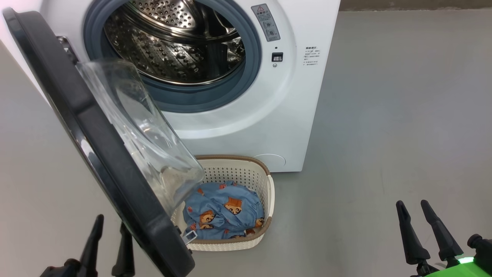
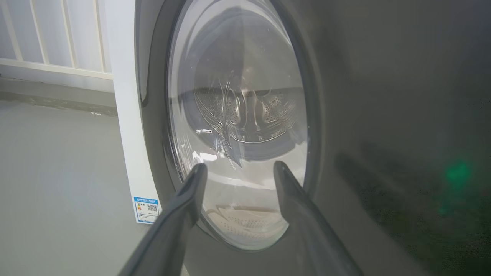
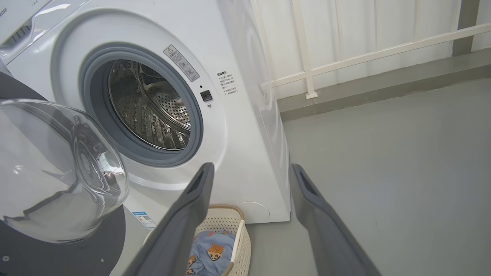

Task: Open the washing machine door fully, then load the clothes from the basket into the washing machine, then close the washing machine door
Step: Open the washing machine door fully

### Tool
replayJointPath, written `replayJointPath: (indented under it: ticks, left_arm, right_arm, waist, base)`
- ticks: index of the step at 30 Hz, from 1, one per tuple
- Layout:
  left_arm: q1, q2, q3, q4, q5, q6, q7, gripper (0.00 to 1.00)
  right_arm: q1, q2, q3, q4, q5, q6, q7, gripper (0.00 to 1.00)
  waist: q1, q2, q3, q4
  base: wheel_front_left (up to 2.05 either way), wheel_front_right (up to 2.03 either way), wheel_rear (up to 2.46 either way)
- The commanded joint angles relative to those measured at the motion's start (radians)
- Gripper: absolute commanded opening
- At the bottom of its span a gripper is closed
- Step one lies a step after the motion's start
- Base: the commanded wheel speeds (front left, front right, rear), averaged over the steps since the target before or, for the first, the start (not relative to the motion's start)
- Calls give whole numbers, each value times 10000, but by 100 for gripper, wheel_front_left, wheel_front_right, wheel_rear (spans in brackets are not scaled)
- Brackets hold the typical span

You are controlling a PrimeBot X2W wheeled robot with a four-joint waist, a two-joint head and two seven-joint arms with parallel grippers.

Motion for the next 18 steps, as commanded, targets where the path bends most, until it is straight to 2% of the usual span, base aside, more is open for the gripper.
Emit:
replayJointPath:
  ticks: [1, 18]
  left_arm:
    - [-124, 91, 360, -159, 101, -16, -65, 0]
    - [-112, 91, 427, -66, 125, -16, -65, 0]
  right_arm:
    - [-95, -113, 205, -218, -110, 16, -120, 100]
    - [-54, -82, 184, -224, -161, 16, -120, 100]
  waist:
    - [0, -1, -10, 8]
    - [0, -1, -121, 74]
  base:
    - [0, 0, 0]
    - [0, 0, 0]
